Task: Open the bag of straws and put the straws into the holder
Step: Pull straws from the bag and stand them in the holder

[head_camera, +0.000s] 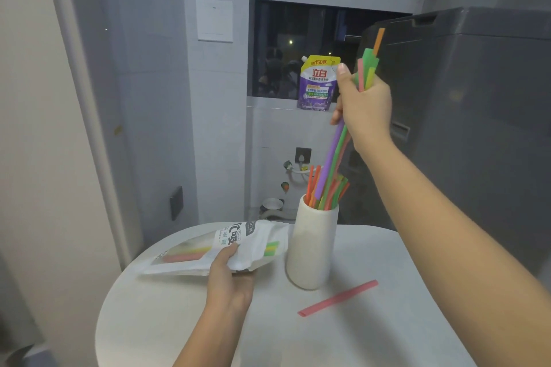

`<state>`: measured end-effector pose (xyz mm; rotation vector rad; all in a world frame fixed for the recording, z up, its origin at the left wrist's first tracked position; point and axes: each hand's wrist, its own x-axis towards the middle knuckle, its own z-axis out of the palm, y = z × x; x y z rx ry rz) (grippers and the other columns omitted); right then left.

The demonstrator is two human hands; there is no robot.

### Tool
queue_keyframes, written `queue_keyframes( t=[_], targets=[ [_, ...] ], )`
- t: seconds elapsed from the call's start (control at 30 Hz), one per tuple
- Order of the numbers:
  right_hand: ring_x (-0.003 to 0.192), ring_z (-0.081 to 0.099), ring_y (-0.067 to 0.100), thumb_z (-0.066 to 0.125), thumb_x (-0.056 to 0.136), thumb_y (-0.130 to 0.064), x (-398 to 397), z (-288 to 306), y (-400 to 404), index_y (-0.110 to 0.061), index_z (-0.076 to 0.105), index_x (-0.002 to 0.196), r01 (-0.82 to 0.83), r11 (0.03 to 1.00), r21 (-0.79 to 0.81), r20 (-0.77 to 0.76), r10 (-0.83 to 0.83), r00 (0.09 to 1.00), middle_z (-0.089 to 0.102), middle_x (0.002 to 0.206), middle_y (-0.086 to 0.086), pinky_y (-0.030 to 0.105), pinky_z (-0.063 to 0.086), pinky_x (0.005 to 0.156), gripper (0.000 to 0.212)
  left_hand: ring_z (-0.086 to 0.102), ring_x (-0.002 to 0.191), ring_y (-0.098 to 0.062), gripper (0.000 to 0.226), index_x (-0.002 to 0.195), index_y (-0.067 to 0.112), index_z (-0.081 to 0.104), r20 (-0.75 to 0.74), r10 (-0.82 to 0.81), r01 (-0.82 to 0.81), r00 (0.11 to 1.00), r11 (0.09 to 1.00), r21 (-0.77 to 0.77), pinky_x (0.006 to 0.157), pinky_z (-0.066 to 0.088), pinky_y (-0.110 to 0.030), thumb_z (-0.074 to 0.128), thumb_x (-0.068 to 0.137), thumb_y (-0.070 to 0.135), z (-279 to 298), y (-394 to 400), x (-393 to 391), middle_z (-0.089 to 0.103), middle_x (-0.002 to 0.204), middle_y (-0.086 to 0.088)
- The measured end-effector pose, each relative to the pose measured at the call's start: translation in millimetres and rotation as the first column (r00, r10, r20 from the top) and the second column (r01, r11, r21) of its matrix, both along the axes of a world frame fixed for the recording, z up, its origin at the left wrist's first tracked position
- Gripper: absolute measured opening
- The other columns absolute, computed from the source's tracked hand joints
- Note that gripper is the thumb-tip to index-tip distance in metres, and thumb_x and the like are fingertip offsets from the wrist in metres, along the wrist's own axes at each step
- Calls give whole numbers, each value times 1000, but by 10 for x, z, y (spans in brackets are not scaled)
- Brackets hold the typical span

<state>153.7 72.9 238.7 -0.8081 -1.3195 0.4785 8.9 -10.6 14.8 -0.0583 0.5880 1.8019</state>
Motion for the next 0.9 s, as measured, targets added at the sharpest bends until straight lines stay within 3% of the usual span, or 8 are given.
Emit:
queue_keyframes(
  t=[0.27,0.47,0.63,0.8,0.9],
  targets=[
    [36,55,4,55,89,-43,-64,-142,166,-29,49,72,60,997,-52,53,-58,997,56,58,-7,11,44,38,22,63,83,-25,19,99,8,56,23,11,-11,1000,1000,7,51,57,-30,47,88,-4,5,5,-38,66,94,-11],
    [38,55,2,56,89,-40,-86,-263,169,-16,52,88,29,999,-45,129,-23,991,56,62,-3,8,45,42,24,63,83,-25,19,100,7,56,20,-3,3,1000,1000,13,52,57,-31,48,88,-5,7,10,-15,66,93,-11],
    [39,55,4,56,90,-36,-80,-234,124,-18,52,83,-22,999,-32,96,25,995,56,56,-1,14,50,43,20,64,85,-24,29,113,8,53,9,3,-3,1000,1000,31,58,58,-32,48,88,-4,1,14,-18,67,97,-10],
    [42,61,5,57,91,-29,-23,-162,124,-24,49,73,-18,1000,3,24,18,1000,58,55,-2,11,46,42,20,66,82,-23,25,108,9,55,9,8,-8,1000,999,34,55,57,-31,48,88,-4,-3,13,-23,68,93,-9],
    [45,62,4,57,91,-25,36,-134,161,-23,49,74,1,1000,12,25,-1,1000,60,58,-2,10,46,43,19,70,69,-22,18,96,8,57,5,1,-1,1000,999,37,52,57,-31,49,87,-5,5,9,-22,72,78,-8]
  ],
)
